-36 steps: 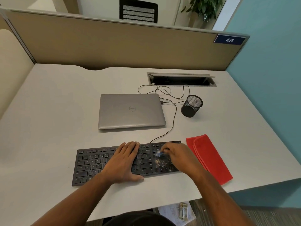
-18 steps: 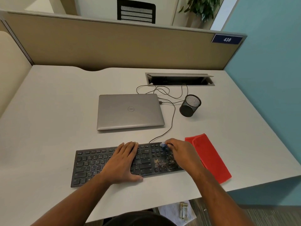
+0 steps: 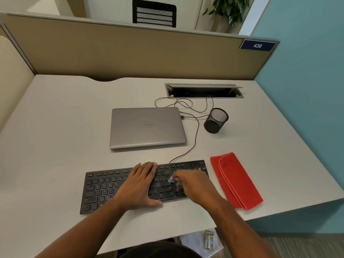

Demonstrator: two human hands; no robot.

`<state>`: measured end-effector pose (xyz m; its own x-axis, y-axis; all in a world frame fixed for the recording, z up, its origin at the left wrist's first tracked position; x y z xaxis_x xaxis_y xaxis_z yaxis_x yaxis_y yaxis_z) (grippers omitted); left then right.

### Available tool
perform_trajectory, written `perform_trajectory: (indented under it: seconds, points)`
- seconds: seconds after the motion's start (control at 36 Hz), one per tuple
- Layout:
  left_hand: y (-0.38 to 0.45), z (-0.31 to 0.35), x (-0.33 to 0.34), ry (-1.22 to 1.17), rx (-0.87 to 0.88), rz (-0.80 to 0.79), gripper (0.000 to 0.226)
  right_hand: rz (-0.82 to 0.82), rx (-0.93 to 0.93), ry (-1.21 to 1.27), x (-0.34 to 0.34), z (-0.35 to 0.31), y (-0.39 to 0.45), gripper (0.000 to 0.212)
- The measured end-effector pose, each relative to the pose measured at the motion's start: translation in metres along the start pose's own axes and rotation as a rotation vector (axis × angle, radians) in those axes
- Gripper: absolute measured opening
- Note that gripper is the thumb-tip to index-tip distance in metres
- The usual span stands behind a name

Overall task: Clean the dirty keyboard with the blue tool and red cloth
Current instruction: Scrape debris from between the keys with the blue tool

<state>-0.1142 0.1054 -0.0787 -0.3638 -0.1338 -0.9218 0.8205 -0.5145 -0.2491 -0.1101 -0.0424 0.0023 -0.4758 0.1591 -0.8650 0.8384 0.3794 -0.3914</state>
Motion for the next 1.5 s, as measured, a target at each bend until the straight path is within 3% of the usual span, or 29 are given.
perform_trajectory:
  seconds: [0.22, 0.36, 0.47, 0.72, 0.89, 0.97, 1.17, 1.36, 1.5]
  points:
    - [-0.001, 0.000, -0.001, 0.006, -0.002, -0.015, 0.136, 0.055, 0.197, -0.094, -0.019, 0.057, -0.022, 0.022]
    - [0.000, 0.000, 0.000, 0.013, 0.001, -0.005, 0.136, 0.057, 0.085, 0.103, -0.021, 0.029, -0.016, 0.018]
    - [0.000, 0.000, 0.001, 0.020, 0.000, -0.011, 0.137, 0.013, 0.018, 0.084, -0.002, 0.000, -0.005, 0.020]
    - [0.000, 0.000, 0.001, 0.013, -0.002, -0.023, 0.136, 0.100, 0.279, -0.019, -0.022, 0.069, -0.025, 0.017]
    - [0.001, -0.003, 0.003, 0.012, -0.001, -0.010, 0.138, 0.028, 0.106, 0.233, -0.019, 0.029, -0.018, 0.017]
    - [0.001, -0.003, 0.004, 0.008, 0.000, -0.023, 0.138, -0.057, 0.035, 0.164, 0.001, 0.010, -0.010, 0.019]
    - [0.001, -0.002, 0.002, 0.018, 0.005, 0.000, 0.138, -0.031, 0.191, -0.088, -0.015, 0.051, -0.020, 0.023]
    - [0.001, -0.001, 0.002, 0.009, 0.006, -0.004, 0.138, -0.031, 0.085, 0.124, -0.015, 0.021, -0.011, 0.016]
    - [0.001, -0.002, 0.003, 0.020, -0.002, -0.017, 0.138, -0.042, 0.122, 0.011, -0.001, 0.030, -0.011, 0.017]
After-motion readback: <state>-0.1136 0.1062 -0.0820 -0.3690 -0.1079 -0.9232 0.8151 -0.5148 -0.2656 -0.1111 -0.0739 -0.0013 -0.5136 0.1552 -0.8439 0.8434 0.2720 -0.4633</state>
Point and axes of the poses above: each hand's wrist, its own y-axis towards the middle knuckle, its own x-axis out of the palm, z = x × y, the point moved 10 cm from there along y, towards the middle knuckle, and after that the axes turned 10 degrees about -z, right-handed, at the moved point
